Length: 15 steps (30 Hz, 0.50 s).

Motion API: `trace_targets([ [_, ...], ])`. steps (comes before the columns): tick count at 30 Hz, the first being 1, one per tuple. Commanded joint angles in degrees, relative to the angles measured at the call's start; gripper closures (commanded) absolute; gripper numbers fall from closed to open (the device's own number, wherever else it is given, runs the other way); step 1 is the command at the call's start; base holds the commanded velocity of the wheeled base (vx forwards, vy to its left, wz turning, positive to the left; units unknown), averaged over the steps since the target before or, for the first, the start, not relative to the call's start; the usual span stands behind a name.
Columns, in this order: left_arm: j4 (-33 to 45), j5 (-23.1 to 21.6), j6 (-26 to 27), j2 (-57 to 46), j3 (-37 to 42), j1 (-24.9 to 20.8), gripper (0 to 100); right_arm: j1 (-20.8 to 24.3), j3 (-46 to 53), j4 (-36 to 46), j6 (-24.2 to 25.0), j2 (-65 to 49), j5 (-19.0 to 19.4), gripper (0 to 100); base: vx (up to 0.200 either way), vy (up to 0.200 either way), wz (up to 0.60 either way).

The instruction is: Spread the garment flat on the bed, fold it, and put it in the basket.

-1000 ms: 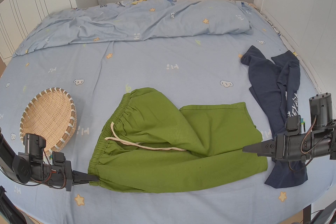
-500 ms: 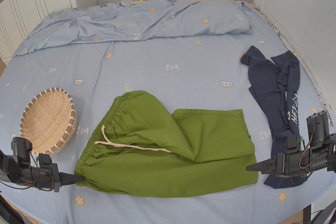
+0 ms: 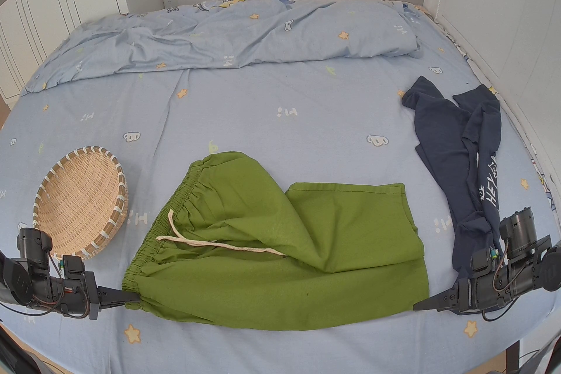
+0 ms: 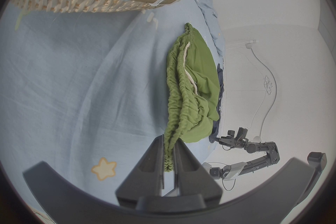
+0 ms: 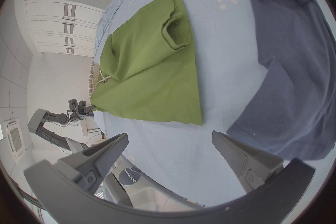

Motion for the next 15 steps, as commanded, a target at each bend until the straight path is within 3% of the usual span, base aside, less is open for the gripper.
trace_targets([
  [1, -0.11, -0.05, -0.03, 0.18, -0.28, -0.1, 100, -2.69, 0.45, -2.22, -4.02, 7.44, 2.27, 0, 0.0, 0.0, 0.0],
  [4, -0.11, -0.05, -0.03, 0.18, -0.36, -0.19, 100, -3.74, 0.54, -4.5, -6.22, 10.08, 3.15, 0, 0.0, 0.0, 0.0],
  [15, -0.11, -0.14, -0.03, 0.36, -0.89, -0.36, 100, -4.36, -0.34, -9.16, -6.57, 12.54, 9.3, 0, 0.0, 0.0, 0.0],
])
